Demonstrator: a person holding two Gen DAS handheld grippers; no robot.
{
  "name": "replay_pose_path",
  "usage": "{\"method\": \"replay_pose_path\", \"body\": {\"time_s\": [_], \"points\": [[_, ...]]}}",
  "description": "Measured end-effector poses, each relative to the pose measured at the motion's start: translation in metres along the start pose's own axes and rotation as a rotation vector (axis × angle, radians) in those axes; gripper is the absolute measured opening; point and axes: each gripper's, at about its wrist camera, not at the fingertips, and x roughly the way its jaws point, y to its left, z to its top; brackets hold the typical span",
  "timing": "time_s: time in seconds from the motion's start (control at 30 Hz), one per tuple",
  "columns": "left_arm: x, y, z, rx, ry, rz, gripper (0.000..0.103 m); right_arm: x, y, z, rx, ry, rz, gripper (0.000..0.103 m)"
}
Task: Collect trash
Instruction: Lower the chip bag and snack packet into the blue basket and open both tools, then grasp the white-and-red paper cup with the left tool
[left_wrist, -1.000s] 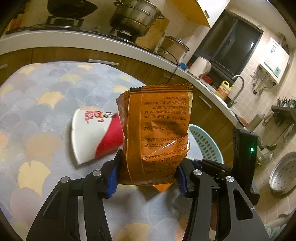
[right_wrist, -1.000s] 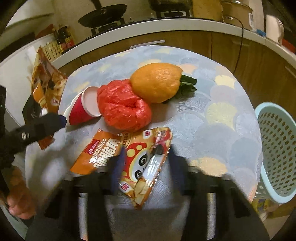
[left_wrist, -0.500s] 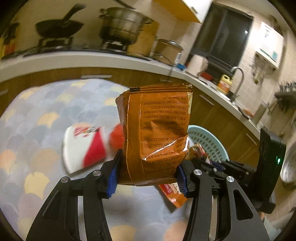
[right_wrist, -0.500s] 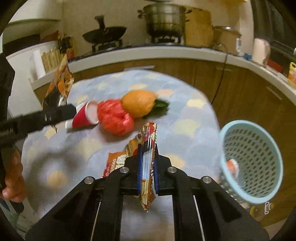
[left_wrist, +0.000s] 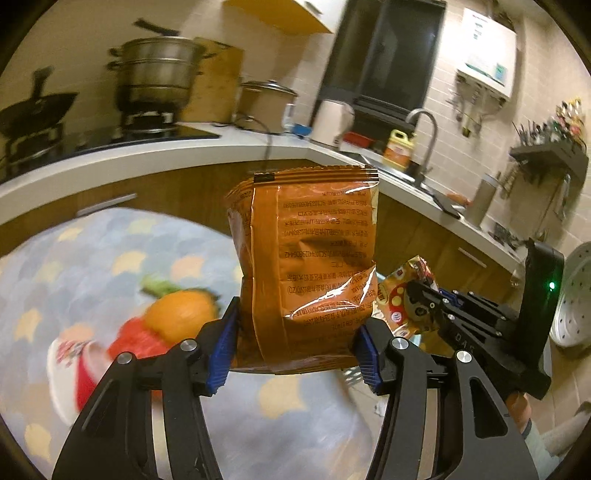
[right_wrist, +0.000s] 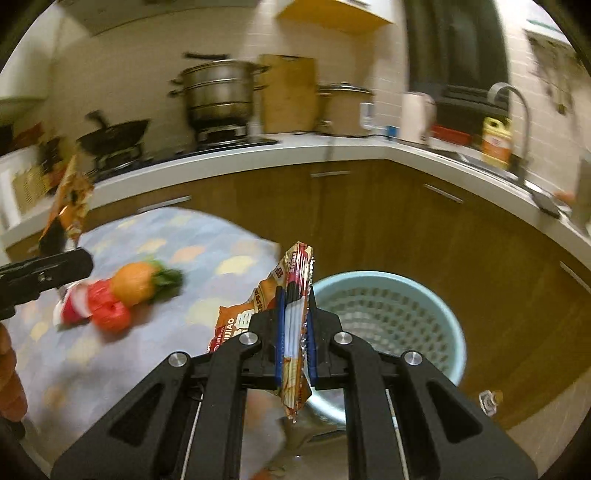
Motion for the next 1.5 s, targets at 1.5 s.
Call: {"method": "replay_pose_path", "body": {"time_s": [1.5], "points": [[0.171,-0.061,-0.002,0.002,0.299,-0.082,0.075,0.083,-0.106,-0.024,0.224,0.280,-0.167,0.046]]}}
